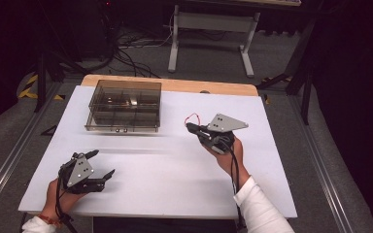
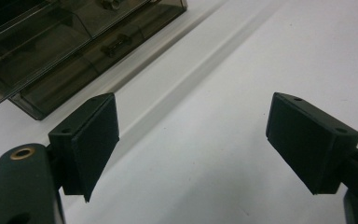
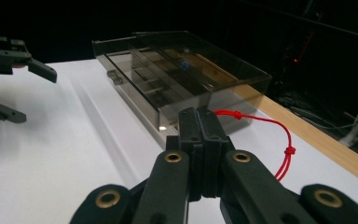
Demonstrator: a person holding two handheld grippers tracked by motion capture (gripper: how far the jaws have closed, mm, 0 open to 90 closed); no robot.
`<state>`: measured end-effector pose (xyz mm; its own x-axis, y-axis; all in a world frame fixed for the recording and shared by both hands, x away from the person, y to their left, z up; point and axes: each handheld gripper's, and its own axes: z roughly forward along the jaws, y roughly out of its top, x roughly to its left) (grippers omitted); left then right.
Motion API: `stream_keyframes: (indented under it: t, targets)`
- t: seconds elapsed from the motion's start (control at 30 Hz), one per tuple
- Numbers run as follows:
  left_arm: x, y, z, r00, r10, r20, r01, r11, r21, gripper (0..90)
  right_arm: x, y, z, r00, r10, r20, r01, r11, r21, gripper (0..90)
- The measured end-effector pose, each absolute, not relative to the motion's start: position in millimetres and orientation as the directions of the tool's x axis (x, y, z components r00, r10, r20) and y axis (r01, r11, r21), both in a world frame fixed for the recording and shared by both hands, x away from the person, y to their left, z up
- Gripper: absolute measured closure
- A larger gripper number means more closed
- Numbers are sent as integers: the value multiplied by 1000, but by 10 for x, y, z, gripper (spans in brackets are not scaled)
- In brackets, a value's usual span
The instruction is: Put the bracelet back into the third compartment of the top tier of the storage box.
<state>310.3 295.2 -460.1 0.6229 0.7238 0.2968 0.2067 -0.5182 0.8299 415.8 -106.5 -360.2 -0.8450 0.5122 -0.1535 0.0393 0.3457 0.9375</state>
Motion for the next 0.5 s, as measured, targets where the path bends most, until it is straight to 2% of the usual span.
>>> stream_keyframes:
  t: [0.5]
  targets:
    - [3096, 2953, -4607, 626, 725, 285, 213, -511, 833, 179, 4408, -396, -3687, -884, 448, -134, 39, 355, 934, 900]
